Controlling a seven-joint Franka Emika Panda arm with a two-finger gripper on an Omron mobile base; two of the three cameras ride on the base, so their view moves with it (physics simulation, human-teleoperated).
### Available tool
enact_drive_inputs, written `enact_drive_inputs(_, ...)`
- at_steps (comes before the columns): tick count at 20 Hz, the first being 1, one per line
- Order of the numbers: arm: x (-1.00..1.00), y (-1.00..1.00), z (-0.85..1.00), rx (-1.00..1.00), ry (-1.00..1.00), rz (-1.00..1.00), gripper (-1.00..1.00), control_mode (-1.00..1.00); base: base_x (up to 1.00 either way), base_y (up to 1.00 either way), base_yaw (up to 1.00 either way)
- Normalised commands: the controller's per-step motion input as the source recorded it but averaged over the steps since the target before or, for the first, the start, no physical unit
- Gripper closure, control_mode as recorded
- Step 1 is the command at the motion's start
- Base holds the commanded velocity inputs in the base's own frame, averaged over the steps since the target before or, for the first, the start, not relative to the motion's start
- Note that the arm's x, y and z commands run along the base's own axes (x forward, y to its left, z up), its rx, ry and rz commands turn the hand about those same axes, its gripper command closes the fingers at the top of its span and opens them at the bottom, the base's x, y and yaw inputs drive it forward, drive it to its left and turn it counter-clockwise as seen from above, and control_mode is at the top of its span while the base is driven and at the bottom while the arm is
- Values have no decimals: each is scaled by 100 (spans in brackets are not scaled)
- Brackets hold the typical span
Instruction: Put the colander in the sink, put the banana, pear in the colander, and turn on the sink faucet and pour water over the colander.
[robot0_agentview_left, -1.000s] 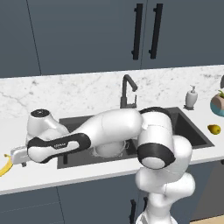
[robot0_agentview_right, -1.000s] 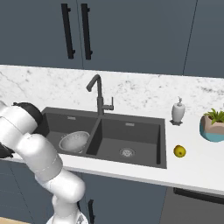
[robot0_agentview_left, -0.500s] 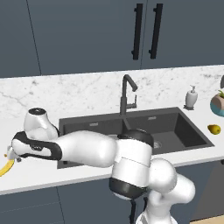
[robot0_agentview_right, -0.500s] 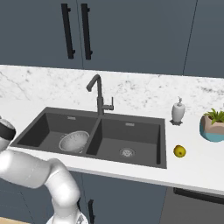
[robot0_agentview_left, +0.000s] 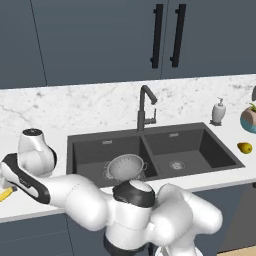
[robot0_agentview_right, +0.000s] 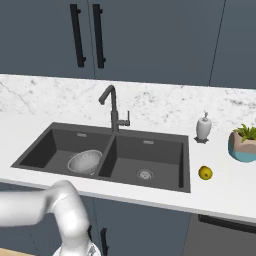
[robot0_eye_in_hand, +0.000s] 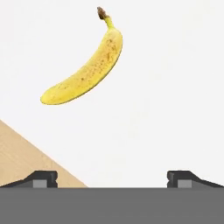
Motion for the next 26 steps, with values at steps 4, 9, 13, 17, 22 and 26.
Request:
enact_drive_inputs(4,4,31,0,0,0,-1,-100,-100,0,0,0)
enact_drive_inputs(9,13,51,-1,-1,0,-4,-100,-100,0,0,0)
enact_drive_inputs(13,7,45,-5,-2,0,-3,-100,-100,0,0,0)
enact_drive_inputs(17,16,36,-17,0,0,-5,-100,-100,0,0,0)
enact_drive_inputs(22,9,10,-30,-3,0,-5,-100,-100,0,0,0)
enact_drive_inputs(26,11,0,-30,-5,0,-7,-100,-100,0,0,0)
